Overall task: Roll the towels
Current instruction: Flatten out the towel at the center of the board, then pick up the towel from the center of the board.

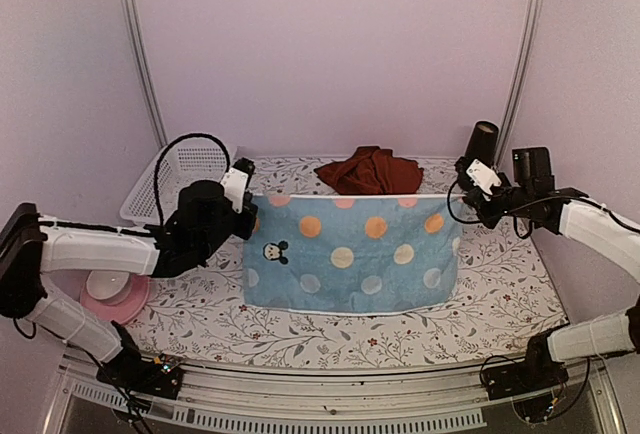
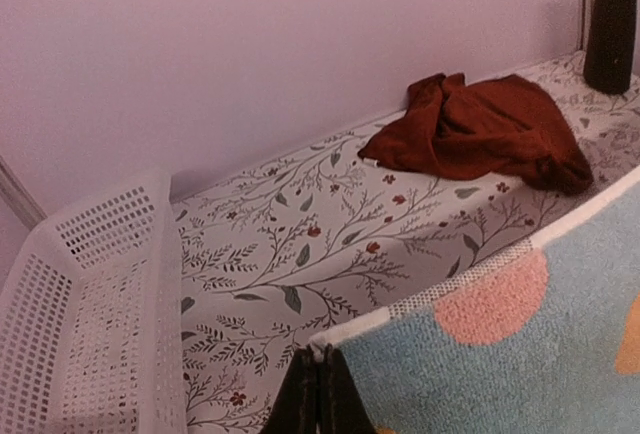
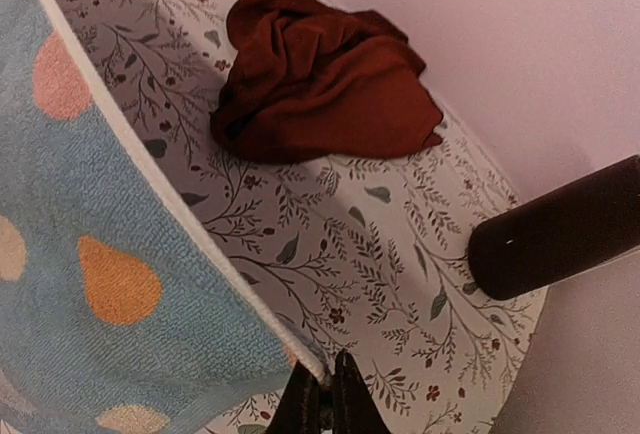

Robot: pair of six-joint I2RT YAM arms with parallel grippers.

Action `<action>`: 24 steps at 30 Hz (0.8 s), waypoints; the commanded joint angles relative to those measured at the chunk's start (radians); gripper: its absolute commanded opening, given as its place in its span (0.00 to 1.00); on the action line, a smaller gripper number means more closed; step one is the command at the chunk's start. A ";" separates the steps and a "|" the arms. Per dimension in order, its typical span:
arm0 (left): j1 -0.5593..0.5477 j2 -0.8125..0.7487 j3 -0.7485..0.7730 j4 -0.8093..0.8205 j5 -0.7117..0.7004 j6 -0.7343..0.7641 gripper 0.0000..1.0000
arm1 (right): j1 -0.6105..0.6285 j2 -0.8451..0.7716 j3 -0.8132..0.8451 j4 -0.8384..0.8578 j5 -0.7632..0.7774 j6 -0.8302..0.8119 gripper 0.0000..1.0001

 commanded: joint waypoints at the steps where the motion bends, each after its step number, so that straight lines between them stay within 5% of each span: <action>1: 0.082 0.227 0.117 -0.038 0.062 -0.010 0.00 | -0.004 0.245 0.064 0.037 0.125 0.013 0.02; 11: 0.131 0.530 0.351 0.018 -0.031 0.111 0.00 | -0.001 0.666 0.342 0.044 0.108 0.063 0.02; 24: 0.177 0.482 0.285 0.039 -0.024 0.119 0.00 | 0.035 0.591 0.279 0.069 -0.012 0.021 0.02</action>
